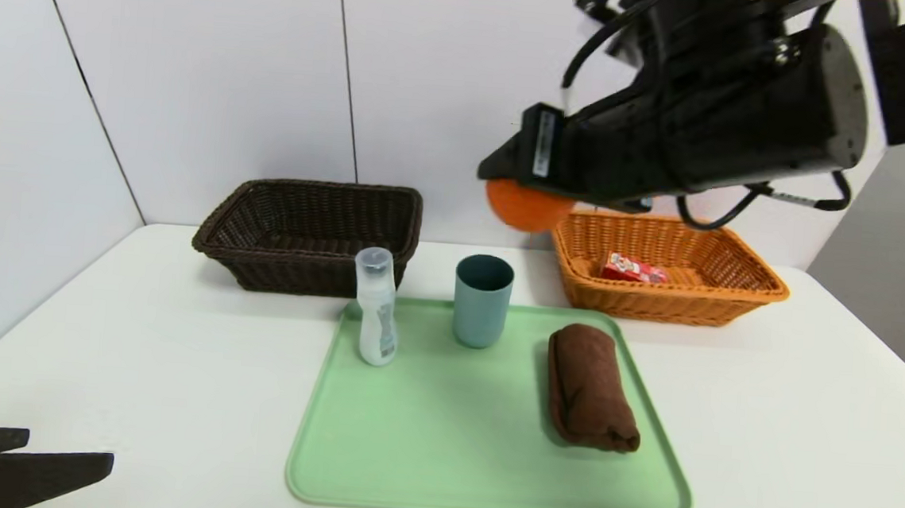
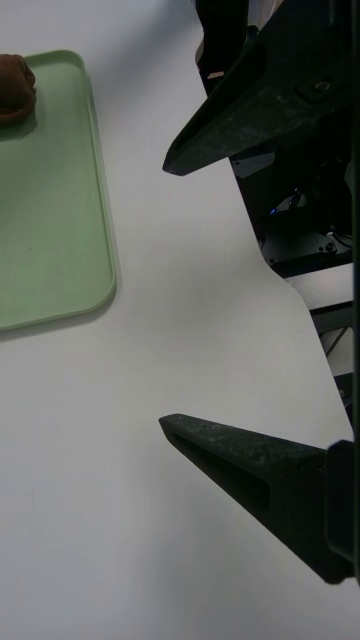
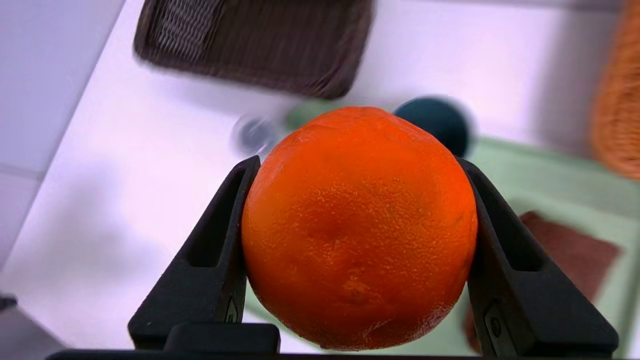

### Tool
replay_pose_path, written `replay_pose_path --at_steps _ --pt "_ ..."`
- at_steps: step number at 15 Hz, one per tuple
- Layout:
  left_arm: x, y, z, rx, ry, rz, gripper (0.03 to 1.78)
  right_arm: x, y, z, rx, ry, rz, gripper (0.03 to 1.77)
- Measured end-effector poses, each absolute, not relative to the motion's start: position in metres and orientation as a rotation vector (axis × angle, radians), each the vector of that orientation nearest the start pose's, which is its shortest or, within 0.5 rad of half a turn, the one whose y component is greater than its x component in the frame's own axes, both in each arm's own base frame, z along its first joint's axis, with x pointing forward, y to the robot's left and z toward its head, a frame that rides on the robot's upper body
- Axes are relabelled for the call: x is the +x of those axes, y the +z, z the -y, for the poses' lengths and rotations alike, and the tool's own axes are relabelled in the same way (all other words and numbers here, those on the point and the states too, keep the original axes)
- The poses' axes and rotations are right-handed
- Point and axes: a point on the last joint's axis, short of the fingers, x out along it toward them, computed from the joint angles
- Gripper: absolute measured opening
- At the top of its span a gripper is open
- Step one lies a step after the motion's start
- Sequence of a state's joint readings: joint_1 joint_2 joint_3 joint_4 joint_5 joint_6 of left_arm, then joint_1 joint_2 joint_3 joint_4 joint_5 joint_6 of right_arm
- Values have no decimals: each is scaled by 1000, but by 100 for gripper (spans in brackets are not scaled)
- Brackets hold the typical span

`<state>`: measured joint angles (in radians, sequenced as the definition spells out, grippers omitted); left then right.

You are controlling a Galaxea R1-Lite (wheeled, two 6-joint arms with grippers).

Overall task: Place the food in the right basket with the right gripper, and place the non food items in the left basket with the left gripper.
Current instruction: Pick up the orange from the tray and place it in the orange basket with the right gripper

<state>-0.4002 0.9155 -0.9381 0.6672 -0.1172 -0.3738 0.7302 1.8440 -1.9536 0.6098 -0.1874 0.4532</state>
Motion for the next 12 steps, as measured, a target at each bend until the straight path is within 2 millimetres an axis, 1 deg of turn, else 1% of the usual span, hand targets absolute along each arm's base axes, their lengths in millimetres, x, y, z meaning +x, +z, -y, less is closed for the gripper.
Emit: replay_pose_path --at_steps 3,5,6,8,10,12 --pt "72 257 33 -262 -374 -727 169 280 343 -168 276 263 -515 116" --pt "74 259 34 -261 -373 -729 169 304 338 -132 305 150 -515 116" --pt "75 259 35 -261 -373 -731 169 317 332 -116 313 93 -524 116" --pt "76 259 35 -261 -372 -734 169 343 313 -92 322 -3 -559 116" --pt "76 258 35 -260 -372 -736 169 367 290 -74 329 -79 -609 116" --pt "76 258 35 -261 -371 -738 169 389 265 -60 329 -135 -656 116"
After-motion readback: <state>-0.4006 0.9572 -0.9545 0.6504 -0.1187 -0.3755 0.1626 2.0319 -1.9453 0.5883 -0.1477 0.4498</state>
